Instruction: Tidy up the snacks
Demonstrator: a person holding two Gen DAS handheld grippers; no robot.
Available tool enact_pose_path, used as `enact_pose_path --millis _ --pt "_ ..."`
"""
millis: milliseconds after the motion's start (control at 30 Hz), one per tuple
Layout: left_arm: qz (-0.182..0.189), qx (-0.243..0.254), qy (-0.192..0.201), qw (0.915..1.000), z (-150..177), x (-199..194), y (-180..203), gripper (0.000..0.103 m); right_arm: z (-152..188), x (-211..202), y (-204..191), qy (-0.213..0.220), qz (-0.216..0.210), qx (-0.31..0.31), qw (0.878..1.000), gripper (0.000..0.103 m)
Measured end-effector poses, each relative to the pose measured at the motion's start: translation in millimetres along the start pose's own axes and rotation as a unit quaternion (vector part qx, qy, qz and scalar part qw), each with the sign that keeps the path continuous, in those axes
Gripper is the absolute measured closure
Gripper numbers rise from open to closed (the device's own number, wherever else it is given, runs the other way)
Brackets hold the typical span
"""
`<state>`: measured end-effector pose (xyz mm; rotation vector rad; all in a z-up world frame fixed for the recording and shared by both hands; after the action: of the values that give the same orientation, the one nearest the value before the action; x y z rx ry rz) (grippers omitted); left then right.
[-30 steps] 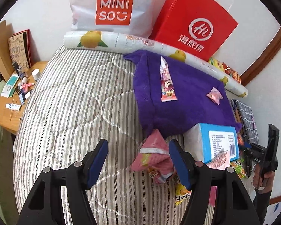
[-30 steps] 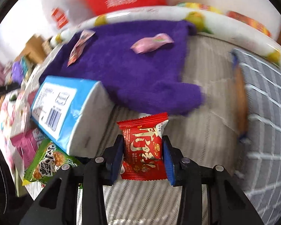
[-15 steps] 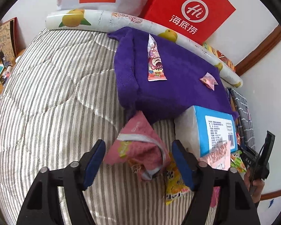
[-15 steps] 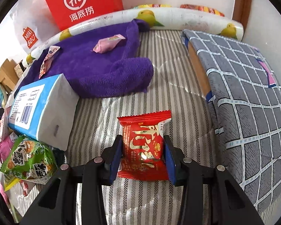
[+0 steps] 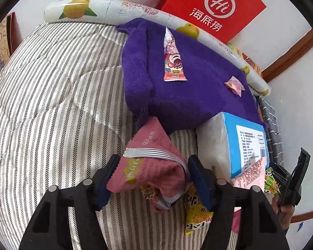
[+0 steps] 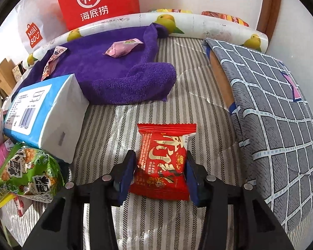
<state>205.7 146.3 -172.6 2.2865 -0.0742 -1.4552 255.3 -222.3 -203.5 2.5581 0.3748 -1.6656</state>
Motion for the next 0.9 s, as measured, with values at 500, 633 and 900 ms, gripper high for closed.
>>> enact_pose_path --millis 500,633,900 --pt "0.014 0.017 0.067 0.9975 8 -67 6 0.046 -3 -62 -4 0.051 -0.013 0.039 0.998 0.058" --pt "0.018 0.027 0.084 0.9959 6 -83 17 0.046 -13 -81 -9 0.068 -0.012 0.044 0.997 0.058" --pt "0.028 0.044 0.112 0.9924 -1 -106 34 0.046 -35 -115 -11 0.104 -0.017 0.06 0.993 0.058"
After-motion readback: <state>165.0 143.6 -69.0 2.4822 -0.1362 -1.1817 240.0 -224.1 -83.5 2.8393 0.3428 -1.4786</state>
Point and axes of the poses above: each gripper's, at about its wrist camera, not at the fingertips, and x roughly the way its jaws point, y to its right, z to its underside, the point moved 1 cm from there along x, roughly the way its jaws point, and after that the axes turned 1 degree about x, right-handed, at the moved point
